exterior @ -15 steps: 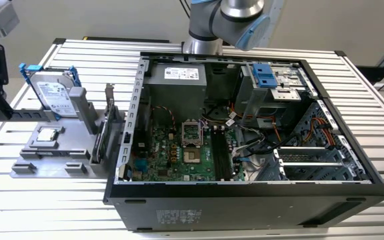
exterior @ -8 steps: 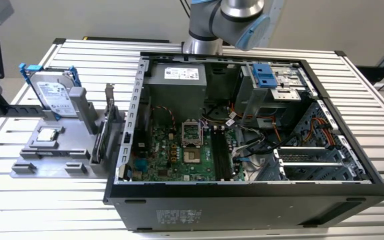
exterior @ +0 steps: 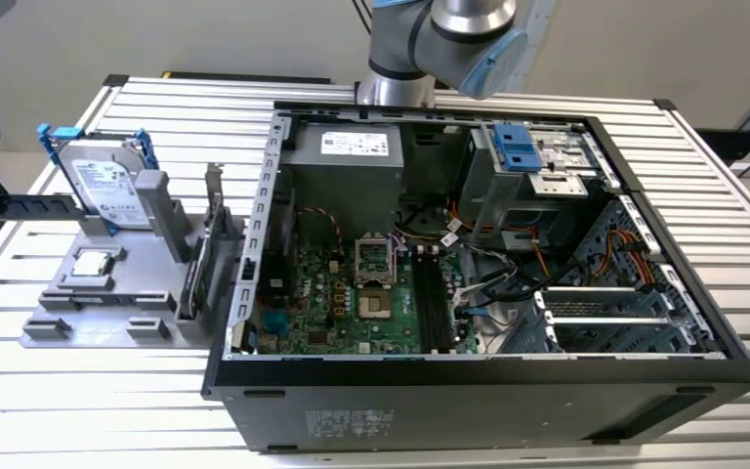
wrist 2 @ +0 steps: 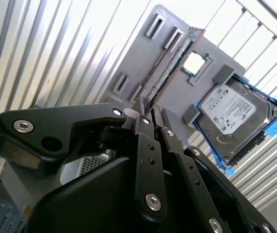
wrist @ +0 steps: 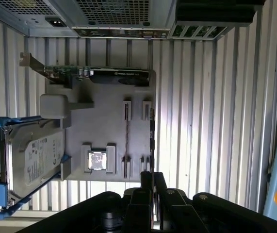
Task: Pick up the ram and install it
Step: 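Pick up the ram and move it above insertion slot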
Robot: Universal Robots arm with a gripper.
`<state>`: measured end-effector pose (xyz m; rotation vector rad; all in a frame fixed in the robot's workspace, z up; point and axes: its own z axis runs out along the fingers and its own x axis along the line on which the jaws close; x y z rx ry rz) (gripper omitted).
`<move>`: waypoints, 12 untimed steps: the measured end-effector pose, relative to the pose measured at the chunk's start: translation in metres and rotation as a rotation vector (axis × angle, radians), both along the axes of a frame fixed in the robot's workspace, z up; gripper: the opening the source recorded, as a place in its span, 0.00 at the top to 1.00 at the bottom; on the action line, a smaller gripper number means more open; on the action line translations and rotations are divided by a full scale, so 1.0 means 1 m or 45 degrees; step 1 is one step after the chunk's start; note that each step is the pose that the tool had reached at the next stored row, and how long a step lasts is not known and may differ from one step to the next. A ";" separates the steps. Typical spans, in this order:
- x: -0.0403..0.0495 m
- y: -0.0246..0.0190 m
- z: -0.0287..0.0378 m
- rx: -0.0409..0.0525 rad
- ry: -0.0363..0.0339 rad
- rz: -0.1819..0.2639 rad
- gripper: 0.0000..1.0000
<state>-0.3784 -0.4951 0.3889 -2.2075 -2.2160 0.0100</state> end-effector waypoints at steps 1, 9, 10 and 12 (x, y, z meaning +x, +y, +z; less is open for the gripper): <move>0.0000 0.0000 0.0013 0.000 -0.0001 0.000 1.00; 0.0000 0.0000 0.0106 -0.001 0.0000 0.000 1.00; 0.0000 0.0000 0.0111 -0.001 0.0000 0.000 1.00; 0.0000 0.0000 0.0117 -0.001 -0.0001 0.000 1.00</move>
